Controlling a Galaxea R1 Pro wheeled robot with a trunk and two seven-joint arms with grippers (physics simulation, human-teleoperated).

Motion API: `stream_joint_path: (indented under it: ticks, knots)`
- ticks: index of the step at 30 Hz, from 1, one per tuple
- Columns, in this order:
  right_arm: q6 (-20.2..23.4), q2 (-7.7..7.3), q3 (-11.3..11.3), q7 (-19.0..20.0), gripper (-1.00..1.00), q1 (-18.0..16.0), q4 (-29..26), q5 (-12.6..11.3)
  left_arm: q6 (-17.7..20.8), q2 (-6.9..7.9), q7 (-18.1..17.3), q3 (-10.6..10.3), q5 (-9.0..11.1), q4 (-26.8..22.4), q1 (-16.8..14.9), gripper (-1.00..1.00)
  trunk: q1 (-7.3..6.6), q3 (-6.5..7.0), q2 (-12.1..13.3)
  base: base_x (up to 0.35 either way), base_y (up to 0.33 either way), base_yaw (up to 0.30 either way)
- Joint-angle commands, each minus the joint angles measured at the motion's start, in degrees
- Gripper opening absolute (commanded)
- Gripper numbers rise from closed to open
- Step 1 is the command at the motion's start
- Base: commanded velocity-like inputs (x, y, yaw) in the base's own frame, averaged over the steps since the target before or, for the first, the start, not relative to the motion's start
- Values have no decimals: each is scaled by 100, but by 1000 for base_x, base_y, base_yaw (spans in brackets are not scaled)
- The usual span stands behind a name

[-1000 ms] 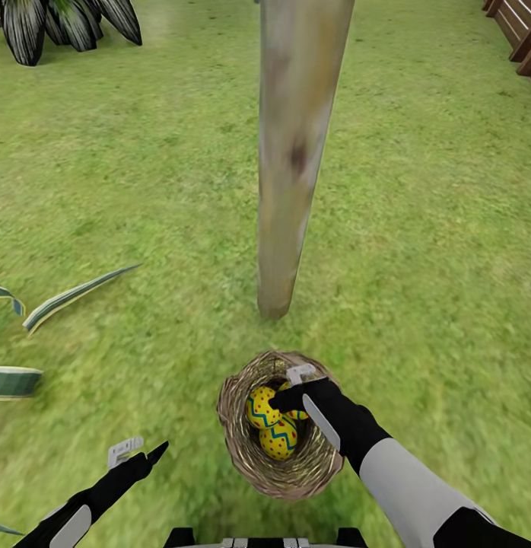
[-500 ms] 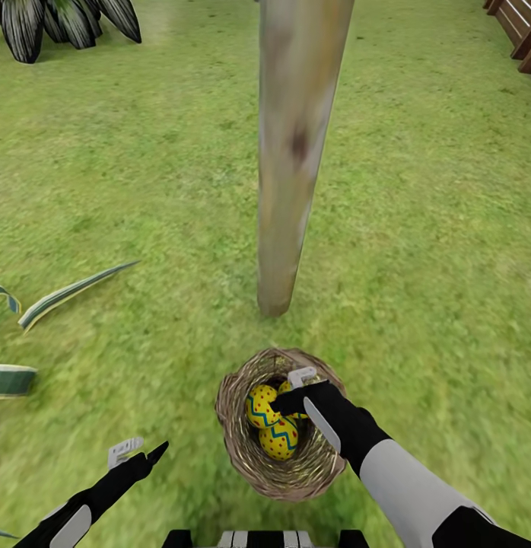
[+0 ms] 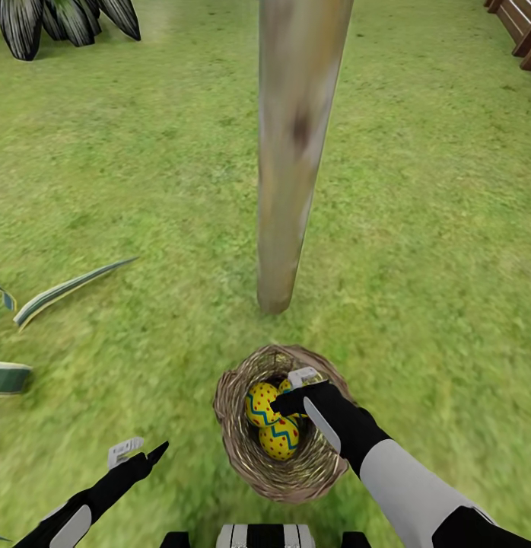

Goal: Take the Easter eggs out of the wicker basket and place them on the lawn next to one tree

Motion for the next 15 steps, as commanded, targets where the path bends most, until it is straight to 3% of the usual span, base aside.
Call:
stream_joint_path:
  ticks: [1, 10, 15]
  knots:
    - [21, -2, 13, -16, 100, -3, -5, -21, -49, 6, -4, -48, 35, 6, -4, 100, 22, -21, -43, 0, 0, 0]
    - [23, -2, 13, -16, 100, -3, -5, -21, -51, 6, -9, -48, 35, 6, -4, 100, 220, -183, -404, 0, 0, 0]
    - [23, -2, 13, -16, 100, -3, -5, -21, -52, 6, -9, -45, 35, 6, -4, 100, 220, -183, -404, 0, 0, 0]
